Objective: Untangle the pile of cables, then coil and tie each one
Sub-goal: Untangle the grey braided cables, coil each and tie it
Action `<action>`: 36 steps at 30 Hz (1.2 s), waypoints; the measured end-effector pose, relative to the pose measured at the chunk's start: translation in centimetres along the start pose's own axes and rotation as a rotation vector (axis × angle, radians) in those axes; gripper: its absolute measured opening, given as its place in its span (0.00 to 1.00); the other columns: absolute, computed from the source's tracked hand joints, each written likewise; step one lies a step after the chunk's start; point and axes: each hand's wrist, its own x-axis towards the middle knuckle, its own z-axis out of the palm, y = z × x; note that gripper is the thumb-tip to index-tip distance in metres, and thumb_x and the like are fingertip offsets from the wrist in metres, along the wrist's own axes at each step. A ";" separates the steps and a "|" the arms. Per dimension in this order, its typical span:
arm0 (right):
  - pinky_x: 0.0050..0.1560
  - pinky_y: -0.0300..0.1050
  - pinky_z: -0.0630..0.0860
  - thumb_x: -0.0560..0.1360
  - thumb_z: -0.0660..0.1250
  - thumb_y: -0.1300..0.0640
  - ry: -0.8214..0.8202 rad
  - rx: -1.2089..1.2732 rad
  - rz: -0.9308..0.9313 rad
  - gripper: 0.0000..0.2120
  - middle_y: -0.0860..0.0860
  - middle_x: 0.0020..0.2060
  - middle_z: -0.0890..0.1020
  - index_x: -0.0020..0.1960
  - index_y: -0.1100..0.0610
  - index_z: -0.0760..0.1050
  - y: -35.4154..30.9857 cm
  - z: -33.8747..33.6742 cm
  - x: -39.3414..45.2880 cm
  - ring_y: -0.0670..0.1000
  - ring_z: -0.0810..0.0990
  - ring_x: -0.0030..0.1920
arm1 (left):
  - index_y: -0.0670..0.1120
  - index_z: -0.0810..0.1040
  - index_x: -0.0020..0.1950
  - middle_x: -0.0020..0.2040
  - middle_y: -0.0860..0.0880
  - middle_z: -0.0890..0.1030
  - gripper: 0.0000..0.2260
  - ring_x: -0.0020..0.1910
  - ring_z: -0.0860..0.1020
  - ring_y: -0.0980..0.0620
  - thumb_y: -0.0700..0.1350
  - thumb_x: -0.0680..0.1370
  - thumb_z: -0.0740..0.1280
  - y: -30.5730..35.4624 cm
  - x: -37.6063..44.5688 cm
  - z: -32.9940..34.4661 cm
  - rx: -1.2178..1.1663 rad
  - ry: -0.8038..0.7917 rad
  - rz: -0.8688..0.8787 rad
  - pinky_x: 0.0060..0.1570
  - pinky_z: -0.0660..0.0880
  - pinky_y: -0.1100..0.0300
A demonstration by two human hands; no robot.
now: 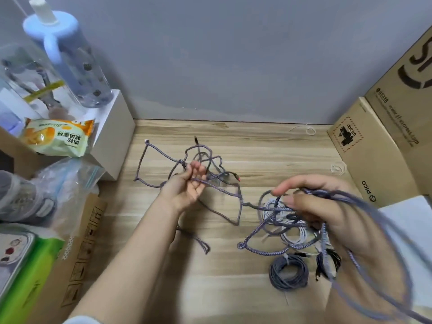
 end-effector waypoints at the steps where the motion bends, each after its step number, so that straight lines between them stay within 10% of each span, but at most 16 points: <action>1: 0.25 0.32 0.62 0.65 0.72 0.60 0.018 -0.084 0.019 0.05 0.46 0.21 0.74 0.35 0.50 0.83 0.4 0.4 0.6 0.42 0.66 0.23 | 0.45 0.75 0.44 0.30 0.50 0.83 0.13 0.29 0.82 0.56 0.44 0.82 0.54 0.1 -0.3 0.3 0.062 -0.038 0.018 0.30 0.79 0.63; 6: 0.48 0.48 0.76 0.70 0.72 0.48 0.188 -0.505 0.088 0.06 0.48 0.43 0.85 0.43 0.36 0.80 3.4 4.5 3.7 0.52 0.82 0.46 | 0.41 0.77 0.52 0.48 0.45 0.84 0.16 0.46 0.83 0.53 0.45 0.82 0.51 -2.1 -3.6 2.4 0.385 -0.315 0.058 0.53 0.76 0.60; 12: 0.48 0.49 0.74 0.74 0.65 0.43 0.166 -0.770 0.055 0.12 0.51 0.50 0.83 0.57 0.42 0.76 3.4 7.8 4.8 0.59 0.78 0.54 | 0.41 0.78 0.56 0.57 0.46 0.80 0.15 0.63 0.75 0.51 0.44 0.80 0.55 -3.3 -5.5 3.0 0.442 -0.346 0.131 0.51 0.78 0.64; 16: 0.42 0.50 0.74 0.74 0.65 0.41 0.185 -0.704 -0.032 0.12 0.52 0.38 0.81 0.45 0.49 0.76 4.0 8.0 4.6 0.59 0.77 0.45 | 0.42 0.84 0.48 0.51 0.44 0.83 0.14 0.52 0.80 0.50 0.44 0.73 0.60 -2.8 -5.4 2.9 0.422 -0.401 0.063 0.50 0.77 0.59; 20: 0.35 0.50 0.70 0.70 0.64 0.34 0.208 -0.520 -0.136 0.17 0.48 0.23 0.71 0.35 0.47 0.74 3.9 6.9 4.1 0.53 0.70 0.30 | 0.43 0.76 0.35 0.32 0.49 0.79 0.09 0.35 0.79 0.52 0.42 0.74 0.61 -0.3 -3.8 3.0 0.230 -0.257 0.002 0.29 0.78 0.62; 36: 0.29 0.41 0.66 0.73 0.66 0.45 0.178 -0.657 -0.702 0.24 0.47 0.22 0.58 0.26 0.53 0.59 0.7 4.6 2.2 0.49 0.59 0.26 | 0.45 0.74 0.35 0.26 0.52 0.76 0.14 0.21 0.73 0.58 0.52 0.77 0.64 4.0 2.3 4.8 0.046 -0.033 -0.119 0.20 0.69 0.70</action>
